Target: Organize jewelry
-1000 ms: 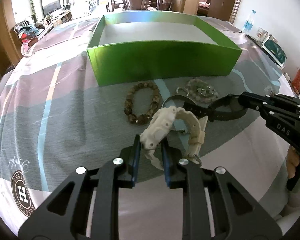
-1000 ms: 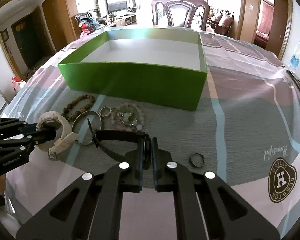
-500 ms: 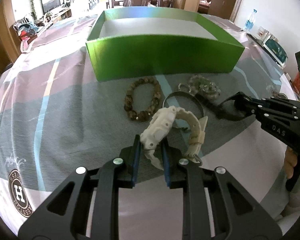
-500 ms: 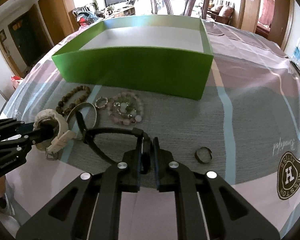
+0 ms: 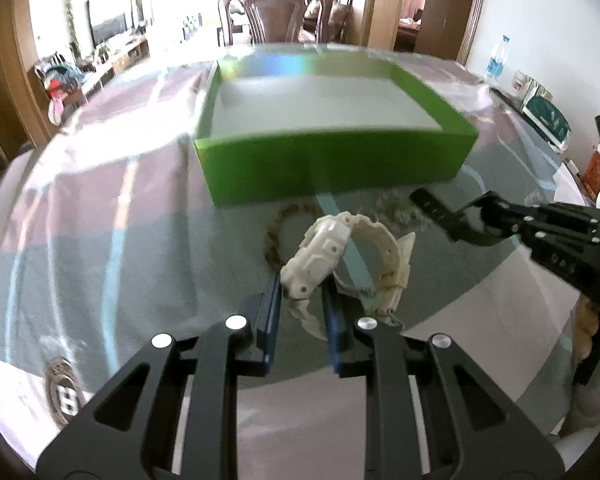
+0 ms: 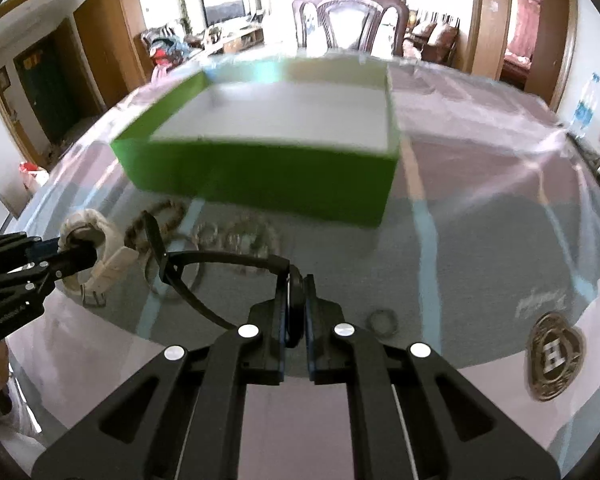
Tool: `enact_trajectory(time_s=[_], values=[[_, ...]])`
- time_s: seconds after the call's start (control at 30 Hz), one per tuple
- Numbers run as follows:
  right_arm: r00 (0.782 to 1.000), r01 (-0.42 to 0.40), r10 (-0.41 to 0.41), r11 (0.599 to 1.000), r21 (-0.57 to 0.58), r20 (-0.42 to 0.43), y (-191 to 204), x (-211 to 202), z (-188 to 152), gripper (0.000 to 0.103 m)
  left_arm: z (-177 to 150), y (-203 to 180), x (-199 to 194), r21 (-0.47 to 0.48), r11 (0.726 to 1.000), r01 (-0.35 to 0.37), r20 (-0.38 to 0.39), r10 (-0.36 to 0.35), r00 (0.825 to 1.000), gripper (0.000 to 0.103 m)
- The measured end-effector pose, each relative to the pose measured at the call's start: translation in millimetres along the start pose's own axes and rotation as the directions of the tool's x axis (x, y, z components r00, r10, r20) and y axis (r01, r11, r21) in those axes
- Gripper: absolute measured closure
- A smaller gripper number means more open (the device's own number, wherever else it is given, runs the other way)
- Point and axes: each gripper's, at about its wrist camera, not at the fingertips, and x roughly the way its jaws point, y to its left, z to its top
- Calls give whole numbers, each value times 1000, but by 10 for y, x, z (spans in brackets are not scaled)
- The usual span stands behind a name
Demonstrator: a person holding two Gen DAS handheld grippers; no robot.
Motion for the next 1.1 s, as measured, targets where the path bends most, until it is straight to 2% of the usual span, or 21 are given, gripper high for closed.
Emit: enact_trajectory(time_s=[0.13,0.27,0.37,0.43,0.53,0.67,0.83,0.87,0.9,0.93,0.97,1.0,1.03,1.1], values=[[996,32,-35,999,42,80,-78,-255,296,95,248,60,-249,9,999,-46,81,45,996,83],[988,47,-61,994,104,141,-166,-429,629,95,589,80,-487,20,995,-97,175,92,980,83],[974,75,-99,990,120,205,-193,-480,918,95,880,88,-592,16,994,-112,229,106,968,83],[968,99,-125,987,128,219,-210,-401,1062,95,1087,110,-560,2,995,-100,243,97,965,83],[969,128,-152,983,129,195,-239,-92,1227,95,1375,168,-296,-26,997,-78,221,82,972,83],[982,153,-165,980,126,96,-274,474,1288,95,1593,239,323,-72,993,-92,133,101,986,83],[986,165,-160,979,122,-46,-325,1077,1233,95,1599,241,980,-78,991,-113,11,114,993,81],[986,159,-152,980,116,-70,-333,1147,1203,94,1570,235,1059,-75,992,-105,-23,103,994,79],[987,155,-148,982,110,-67,-314,1143,1173,94,1546,232,1089,-78,993,-93,-42,90,995,72],[987,154,-149,983,98,-55,-288,1106,1146,89,1521,226,1087,-83,994,-64,-53,60,997,62],[988,150,-147,985,86,-40,-267,1031,1126,74,1502,221,1027,-86,995,-56,-37,53,998,57],[989,144,-143,986,83,-22,-236,951,1105,67,1482,220,931,-86,994,-67,-10,66,998,51],[991,134,-134,987,85,2,-223,836,1085,60,1468,224,857,-84,994,-76,7,76,997,50],[995,93,-96,992,83,27,-179,577,1019,60,1437,224,653,-80,994,-80,35,83,996,50]])
